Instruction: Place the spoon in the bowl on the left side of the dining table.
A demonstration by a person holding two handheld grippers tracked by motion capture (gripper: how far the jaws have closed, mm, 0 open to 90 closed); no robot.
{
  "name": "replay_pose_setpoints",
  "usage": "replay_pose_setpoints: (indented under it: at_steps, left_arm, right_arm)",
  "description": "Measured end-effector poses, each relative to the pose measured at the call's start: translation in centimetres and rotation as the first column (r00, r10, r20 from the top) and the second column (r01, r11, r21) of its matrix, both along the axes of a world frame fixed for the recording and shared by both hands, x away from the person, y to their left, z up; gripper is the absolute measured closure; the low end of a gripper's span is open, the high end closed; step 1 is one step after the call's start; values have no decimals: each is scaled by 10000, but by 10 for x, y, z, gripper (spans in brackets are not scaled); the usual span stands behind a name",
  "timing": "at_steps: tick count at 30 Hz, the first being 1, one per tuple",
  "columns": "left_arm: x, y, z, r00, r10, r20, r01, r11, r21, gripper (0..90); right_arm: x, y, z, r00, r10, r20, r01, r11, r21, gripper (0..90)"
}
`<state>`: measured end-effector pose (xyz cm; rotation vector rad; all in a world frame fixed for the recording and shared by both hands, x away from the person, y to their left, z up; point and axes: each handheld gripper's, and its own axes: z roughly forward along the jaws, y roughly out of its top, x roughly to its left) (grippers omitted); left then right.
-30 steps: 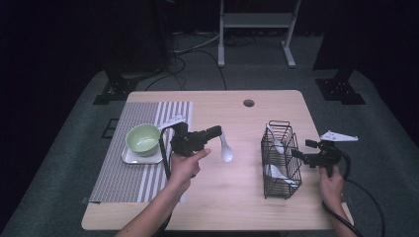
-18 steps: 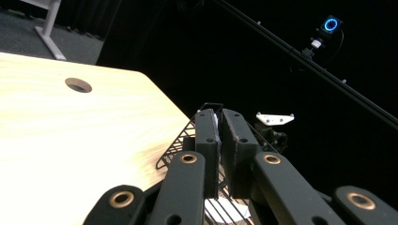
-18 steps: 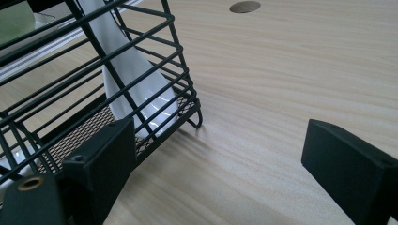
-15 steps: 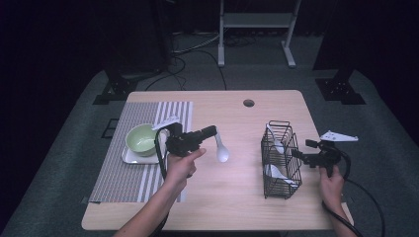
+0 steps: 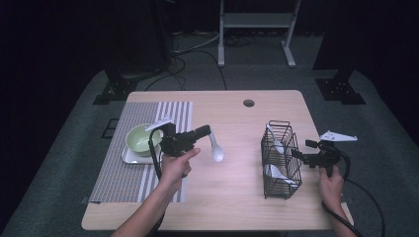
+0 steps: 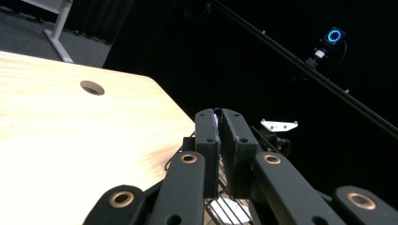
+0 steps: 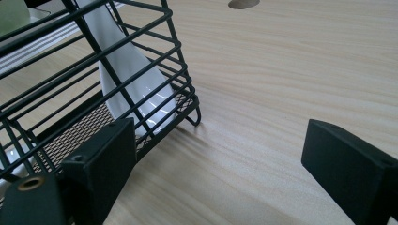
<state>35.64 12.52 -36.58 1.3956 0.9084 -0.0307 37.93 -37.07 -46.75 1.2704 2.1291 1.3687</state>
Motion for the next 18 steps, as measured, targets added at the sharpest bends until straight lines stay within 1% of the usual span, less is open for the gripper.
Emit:
replay_pose_setpoints:
  at_steps: [7, 11, 18]
  left_arm:
    - [3, 8, -2, 9998, 199, -99, -200, 9997, -101, 857]
    - [4, 12, -2, 9995, 288, -89, -289, 9996, -79, 857]
    - [6, 20, -3, 9983, 538, -207, -540, 9985, -125, 857]
  right_arm:
    - [0, 0, 0, 10000, -6, -3, 6, 10000, -33, 94]
    - [0, 1, 0, 10000, -11, -23, 11, 10000, -45, 95]
    - [0, 1, 0, 10000, -20, -37, 20, 10000, -63, 94]
